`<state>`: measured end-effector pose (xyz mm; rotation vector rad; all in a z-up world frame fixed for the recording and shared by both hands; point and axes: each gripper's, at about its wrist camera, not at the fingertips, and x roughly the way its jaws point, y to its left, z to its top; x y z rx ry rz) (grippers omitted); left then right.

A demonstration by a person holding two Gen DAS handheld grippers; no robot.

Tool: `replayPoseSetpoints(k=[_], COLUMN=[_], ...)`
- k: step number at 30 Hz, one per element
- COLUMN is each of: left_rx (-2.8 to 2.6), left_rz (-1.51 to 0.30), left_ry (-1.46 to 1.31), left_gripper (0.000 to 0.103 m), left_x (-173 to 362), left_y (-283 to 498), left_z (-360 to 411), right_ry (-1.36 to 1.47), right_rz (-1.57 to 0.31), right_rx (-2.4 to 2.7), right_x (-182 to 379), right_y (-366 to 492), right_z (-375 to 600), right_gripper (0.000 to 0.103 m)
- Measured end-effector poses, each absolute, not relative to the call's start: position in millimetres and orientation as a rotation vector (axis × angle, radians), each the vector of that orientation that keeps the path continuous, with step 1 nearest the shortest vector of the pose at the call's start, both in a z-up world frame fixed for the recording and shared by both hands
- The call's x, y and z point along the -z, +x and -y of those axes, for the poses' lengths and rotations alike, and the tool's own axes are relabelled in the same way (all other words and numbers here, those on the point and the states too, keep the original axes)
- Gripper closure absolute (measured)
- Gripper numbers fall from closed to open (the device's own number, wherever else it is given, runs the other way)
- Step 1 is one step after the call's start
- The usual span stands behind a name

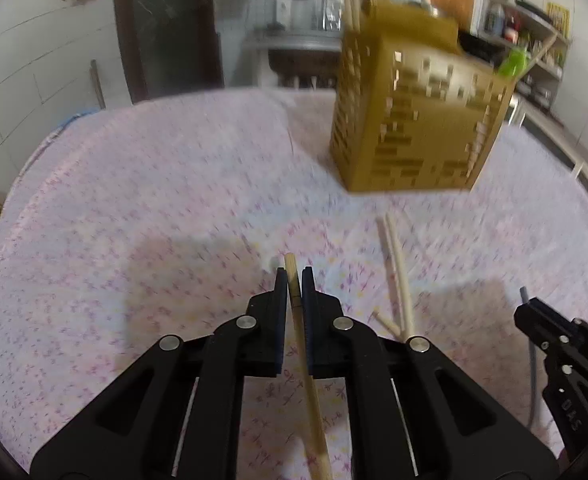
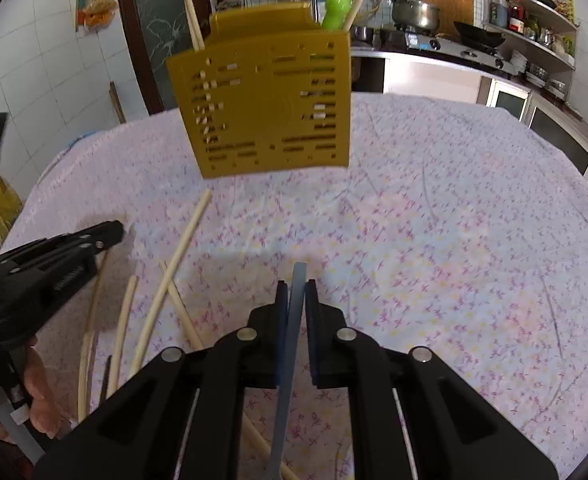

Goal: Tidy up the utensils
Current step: 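Lift the blue spoon with the right tool while the left tool grasps a chopstick, then carry the blue spoon and chopstick over the yellow holder with both tools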

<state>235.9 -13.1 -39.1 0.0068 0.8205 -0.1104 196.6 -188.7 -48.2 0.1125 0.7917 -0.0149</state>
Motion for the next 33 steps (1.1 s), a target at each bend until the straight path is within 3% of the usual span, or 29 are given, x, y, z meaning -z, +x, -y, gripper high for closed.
replayPoseSetpoints(k=[16, 33], left_rx=[0.102, 0.088], left_rz=[-0.485, -0.339], left_ry=[0.011, 0.017], left_gripper=[0.097, 0.098], left_x=[-43, -76], left_y=[152, 118], left_z=[-6, -7], right_ry=[0.136, 0.157], right_rz=[-0.559, -0.396], right_rx=[0.040, 0.027], right_x=[-1, -35], right_y=[146, 123], right_z=[193, 197], right_gripper=[0.096, 0.096])
